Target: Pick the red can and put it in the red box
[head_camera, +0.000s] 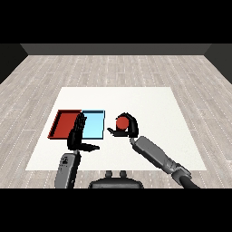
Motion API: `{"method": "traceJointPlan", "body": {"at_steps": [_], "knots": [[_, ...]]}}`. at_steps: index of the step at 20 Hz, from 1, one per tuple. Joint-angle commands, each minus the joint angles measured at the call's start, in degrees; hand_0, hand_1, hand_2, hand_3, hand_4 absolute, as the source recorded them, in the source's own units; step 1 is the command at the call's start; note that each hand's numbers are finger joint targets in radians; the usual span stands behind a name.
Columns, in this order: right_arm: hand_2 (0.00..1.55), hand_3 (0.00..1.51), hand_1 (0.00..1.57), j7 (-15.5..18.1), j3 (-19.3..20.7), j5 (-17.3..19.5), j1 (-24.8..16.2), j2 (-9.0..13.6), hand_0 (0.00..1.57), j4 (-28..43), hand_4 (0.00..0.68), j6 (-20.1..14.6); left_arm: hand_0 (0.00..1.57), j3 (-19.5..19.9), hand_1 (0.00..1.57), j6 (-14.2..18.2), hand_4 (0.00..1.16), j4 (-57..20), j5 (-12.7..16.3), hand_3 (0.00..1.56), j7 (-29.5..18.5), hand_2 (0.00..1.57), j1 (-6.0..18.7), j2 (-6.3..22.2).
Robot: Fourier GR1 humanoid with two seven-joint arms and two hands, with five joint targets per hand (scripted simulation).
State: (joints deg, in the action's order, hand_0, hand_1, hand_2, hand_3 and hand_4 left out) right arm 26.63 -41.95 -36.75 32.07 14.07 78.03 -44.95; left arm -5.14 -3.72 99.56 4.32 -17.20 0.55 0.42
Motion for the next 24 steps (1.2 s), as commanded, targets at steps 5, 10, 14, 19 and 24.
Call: {"method": "traceJointPlan", "body": {"at_steps": [5, 10, 14, 19, 24], "knots": [[1.41, 1.38, 1.44, -0.83, 8.15, 4.69, -0.12, -0.58, 1.44, -1.53, 0.622, 8.18, 0.00, -4.01, 0.00, 3.78, 0.00, -1.65, -3.43, 0.00, 7.92, 0.00, 7.37, -0.41], [1.42, 1.40, 1.42, -3.13, 10.04, 8.81, -1.38, -0.68, 1.42, 1.74, 0.630, 9.72, 0.00, -12.58, 0.00, 11.28, 0.00, -5.59, -5.30, 0.00, 7.37, 0.00, 7.90, -0.42], [1.43, 1.40, 1.45, -1.89, 10.67, 11.70, -5.01, -2.93, 1.45, 3.33, 0.611, 10.85, 0.00, -10.95, 0.00, 10.55, 0.00, -14.53, -3.11, 0.00, 4.58, 0.00, 12.59, -0.42], [1.44, 1.40, 1.44, -6.03, 11.26, 16.95, -3.55, -6.68, 1.44, 6.31, 0.630, 9.63, 0.00, -16.26, 0.00, 15.27, 0.00, -12.08, -1.19, 0.00, 7.25, 0.00, 10.29, -0.41], [1.44, 1.39, 1.46, -5.98, 14.28, 19.65, -8.73, -5.80, 1.46, 8.53, 0.659, 15.74, 0.00, -16.47, 0.00, 14.00, 0.00, -17.28, 1.04, 0.00, 3.50, 0.00, 10.60, -0.42]]}}
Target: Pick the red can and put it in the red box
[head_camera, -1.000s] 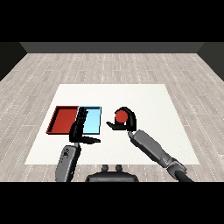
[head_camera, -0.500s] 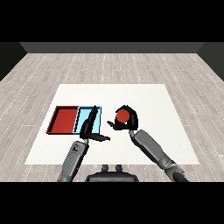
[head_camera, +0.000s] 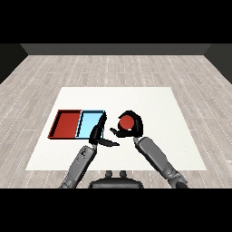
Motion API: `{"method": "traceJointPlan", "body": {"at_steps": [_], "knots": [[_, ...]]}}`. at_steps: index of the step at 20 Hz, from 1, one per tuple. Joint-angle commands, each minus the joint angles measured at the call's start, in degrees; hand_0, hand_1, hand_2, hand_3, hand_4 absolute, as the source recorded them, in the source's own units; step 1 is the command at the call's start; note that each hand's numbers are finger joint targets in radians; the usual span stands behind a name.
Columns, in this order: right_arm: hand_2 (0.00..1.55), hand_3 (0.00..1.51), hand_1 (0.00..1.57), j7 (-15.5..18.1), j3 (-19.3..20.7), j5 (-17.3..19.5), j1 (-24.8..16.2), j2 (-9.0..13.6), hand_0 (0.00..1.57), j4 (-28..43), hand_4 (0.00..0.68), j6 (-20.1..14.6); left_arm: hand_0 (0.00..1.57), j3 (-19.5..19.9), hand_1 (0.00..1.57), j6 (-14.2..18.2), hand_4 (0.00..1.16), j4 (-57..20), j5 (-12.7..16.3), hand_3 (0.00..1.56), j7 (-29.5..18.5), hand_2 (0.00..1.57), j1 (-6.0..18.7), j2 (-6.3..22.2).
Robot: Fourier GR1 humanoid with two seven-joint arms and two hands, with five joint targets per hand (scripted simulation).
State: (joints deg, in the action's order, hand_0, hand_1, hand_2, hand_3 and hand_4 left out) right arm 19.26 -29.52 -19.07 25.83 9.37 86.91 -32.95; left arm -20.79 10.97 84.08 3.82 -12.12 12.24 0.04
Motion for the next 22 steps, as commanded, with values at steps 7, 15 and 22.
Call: {"method": "traceJointPlan", "body": {"at_steps": [7, 15, 22], "knots": [[1.43, 1.38, 1.46, 2.06, 2.73, 7.32, -3.02, -6.59, 1.46, -1.66, 0.660, 5.05, 0.00, -8.09, 0.00, 8.00, 0.00, -3.24, 4.38, 0.00, 1.26, 0.00, 3.60, -0.04], [1.43, 1.39, 1.44, 0.29, 4.59, 8.77, -3.79, -9.27, 1.44, 0.27, 0.661, 7.30, 0.00, -5.67, 0.00, 5.34, 0.00, -12.87, 7.85, 0.00, -6.63, 0.00, 6.56, -0.04], [1.46, 1.42, 1.51, 0.93, 1.41, 5.81, -1.74, -9.34, 1.51, -1.08, 0.660, 5.77, 0.00, -4.71, 0.00, 3.11, 0.00, -13.74, 10.67, 0.00, -6.77, 0.00, 8.20, -0.04]]}}
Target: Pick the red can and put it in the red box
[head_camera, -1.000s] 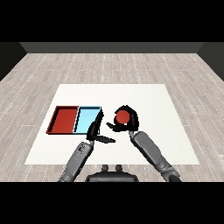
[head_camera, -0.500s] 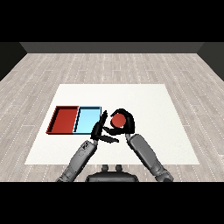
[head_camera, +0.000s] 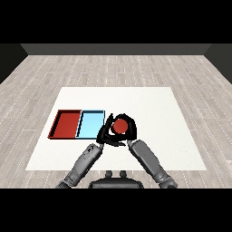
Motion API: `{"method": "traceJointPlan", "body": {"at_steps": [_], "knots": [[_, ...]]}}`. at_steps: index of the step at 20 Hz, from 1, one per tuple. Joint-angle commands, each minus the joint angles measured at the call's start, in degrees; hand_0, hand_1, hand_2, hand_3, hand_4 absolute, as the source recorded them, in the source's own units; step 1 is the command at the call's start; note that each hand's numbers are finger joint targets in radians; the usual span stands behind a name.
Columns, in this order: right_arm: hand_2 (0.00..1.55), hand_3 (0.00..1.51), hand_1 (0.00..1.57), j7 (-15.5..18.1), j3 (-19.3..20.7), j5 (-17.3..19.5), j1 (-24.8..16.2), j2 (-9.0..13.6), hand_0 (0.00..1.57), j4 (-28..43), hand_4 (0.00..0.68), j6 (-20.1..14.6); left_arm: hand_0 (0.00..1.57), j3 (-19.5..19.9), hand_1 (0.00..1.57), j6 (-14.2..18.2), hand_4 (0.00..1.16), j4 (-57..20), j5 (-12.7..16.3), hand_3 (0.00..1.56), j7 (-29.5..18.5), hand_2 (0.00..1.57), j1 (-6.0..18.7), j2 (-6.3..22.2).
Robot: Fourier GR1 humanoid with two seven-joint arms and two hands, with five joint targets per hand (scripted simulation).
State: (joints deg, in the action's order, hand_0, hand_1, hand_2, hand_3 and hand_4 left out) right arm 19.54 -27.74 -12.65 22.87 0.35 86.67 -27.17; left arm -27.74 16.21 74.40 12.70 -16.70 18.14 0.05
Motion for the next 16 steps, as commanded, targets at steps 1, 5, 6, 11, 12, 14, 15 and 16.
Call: {"method": "traceJointPlan", "body": {"at_steps": [1, 5, 6, 11, 12, 14, 15, 16], "knots": [[1.45, 1.42, 1.51, -0.03, -1.82, -0.48, -1.02, -0.33, 1.51, 1.91, 0.657, -0.48, 0.00, -3.36, 0.00, 2.37, 0.00, -1.73, 2.73, 0.00, -1.34, 0.00, -0.40, -0.05], [1.46, 1.42, 1.53, -0.46, -6.86, -2.52, 3.30, -0.32, 1.53, 1.10, 0.659, -7.23, 0.00, 2.52, 0.00, -3.40, 0.00, -6.46, 2.60, 0.00, -2.07, 0.00, 4.59, -0.01], [1.46, 1.42, 1.53, 1.91, -0.69, -3.16, 0.87, -0.32, 1.53, -1.98, 0.658, 1.62, 0.00, -1.65, 0.00, -1.21, 0.00, -1.46, 1.17, 0.00, -0.93, 0.00, -0.25, -0.01], [1.46, 1.41, 1.51, 0.32, -3.21, -0.65, 0.37, -0.31, 1.51, 0.63, 0.639, -1.94, 0.00, -2.68, 0.00, 1.57, 0.00, -3.86, 6.06, 0.00, -1.34, 0.00, 4.83, 0.00], [1.46, 1.40, 1.50, -0.97, -1.17, 0.61, 2.42, -0.31, 1.50, -0.52, 0.638, -1.24, 0.00, -1.38, 0.00, 2.91, 0.00, 0.38, 3.27, 0.00, -0.12, 0.00, -0.11, 0.00], [1.47, 1.41, 1.53, -0.08, -1.01, -2.24, 6.22, -0.32, 1.53, -3.30, 0.649, -2.53, 0.00, -2.52, 0.00, 10.62, 0.82, -3.99, 4.24, 0.00, -2.79, 0.00, 2.80, -0.01], [1.47, 1.40, 1.54, 2.55, -4.09, -3.05, 1.80, -0.32, 1.54, -3.34, 0.651, -2.42, 0.37, -5.20, 0.37, 12.43, 0.91, -2.41, 9.65, 0.57, -2.46, 0.72, 2.44, -0.01], [1.47, 1.40, 1.56, 1.80, -1.45, -2.71, 3.92, -0.32, 1.56, -3.53, 0.654, -1.34, 1.45, -0.60, 1.45, 10.15, 1.11, -3.33, 9.98, 1.42, -3.58, 1.48, 1.07, -0.01]]}}
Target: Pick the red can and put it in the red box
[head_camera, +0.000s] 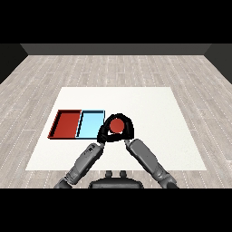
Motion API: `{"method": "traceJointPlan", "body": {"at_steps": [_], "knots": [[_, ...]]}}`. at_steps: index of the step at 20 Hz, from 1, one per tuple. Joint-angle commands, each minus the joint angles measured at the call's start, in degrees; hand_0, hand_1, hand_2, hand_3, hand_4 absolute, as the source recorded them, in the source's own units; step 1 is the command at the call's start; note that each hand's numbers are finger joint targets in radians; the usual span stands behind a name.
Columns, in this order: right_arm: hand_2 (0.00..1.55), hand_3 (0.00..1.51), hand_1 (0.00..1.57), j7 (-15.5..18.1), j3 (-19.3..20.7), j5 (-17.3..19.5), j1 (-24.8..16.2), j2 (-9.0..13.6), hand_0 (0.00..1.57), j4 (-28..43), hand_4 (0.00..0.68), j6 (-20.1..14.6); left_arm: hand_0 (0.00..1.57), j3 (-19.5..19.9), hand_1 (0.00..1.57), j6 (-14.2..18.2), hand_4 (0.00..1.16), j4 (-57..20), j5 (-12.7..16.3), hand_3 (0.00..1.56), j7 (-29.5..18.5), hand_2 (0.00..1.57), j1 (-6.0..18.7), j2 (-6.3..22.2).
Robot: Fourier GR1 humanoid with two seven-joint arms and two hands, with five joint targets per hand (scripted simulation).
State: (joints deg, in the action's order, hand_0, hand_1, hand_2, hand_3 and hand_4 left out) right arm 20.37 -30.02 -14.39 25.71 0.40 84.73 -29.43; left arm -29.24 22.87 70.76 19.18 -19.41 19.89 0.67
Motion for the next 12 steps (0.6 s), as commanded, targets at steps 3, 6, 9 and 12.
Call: {"method": "traceJointPlan", "body": {"at_steps": [3, 6, 9, 12], "knots": [[1.45, 1.39, 1.50, -2.04, 0.55, 0.50, -2.71, -0.02, 1.50, 4.07, 0.652, 1.22, 1.57, -4.75, 1.57, 11.66, 1.12, 0.25, 2.60, 1.48, 3.16, 1.56, 3.90, -0.63], [1.44, 1.39, 1.49, -0.44, -2.45, -1.54, 2.63, -0.37, 1.49, -1.19, 0.651, -3.47, 1.57, -3.70, 1.57, 9.51, 1.12, 2.38, 0.65, 1.48, 4.48, 1.56, 1.10, -0.63], [1.44, 1.39, 1.48, -0.43, -4.20, -0.99, -0.43, -0.36, 1.48, 1.43, 0.644, -2.98, 1.57, -3.03, 1.57, 10.95, 1.12, -5.85, 6.33, 1.48, -0.85, 1.56, 6.88, -0.61], [1.44, 1.39, 1.49, -4.72, -2.02, 3.25, -4.60, -0.36, 1.49, 6.92, 0.642, -0.25, 1.57, -2.52, 1.57, 10.65, 1.14, -2.67, 2.79, 1.48, -2.21, 1.56, 4.37, -0.60]]}}
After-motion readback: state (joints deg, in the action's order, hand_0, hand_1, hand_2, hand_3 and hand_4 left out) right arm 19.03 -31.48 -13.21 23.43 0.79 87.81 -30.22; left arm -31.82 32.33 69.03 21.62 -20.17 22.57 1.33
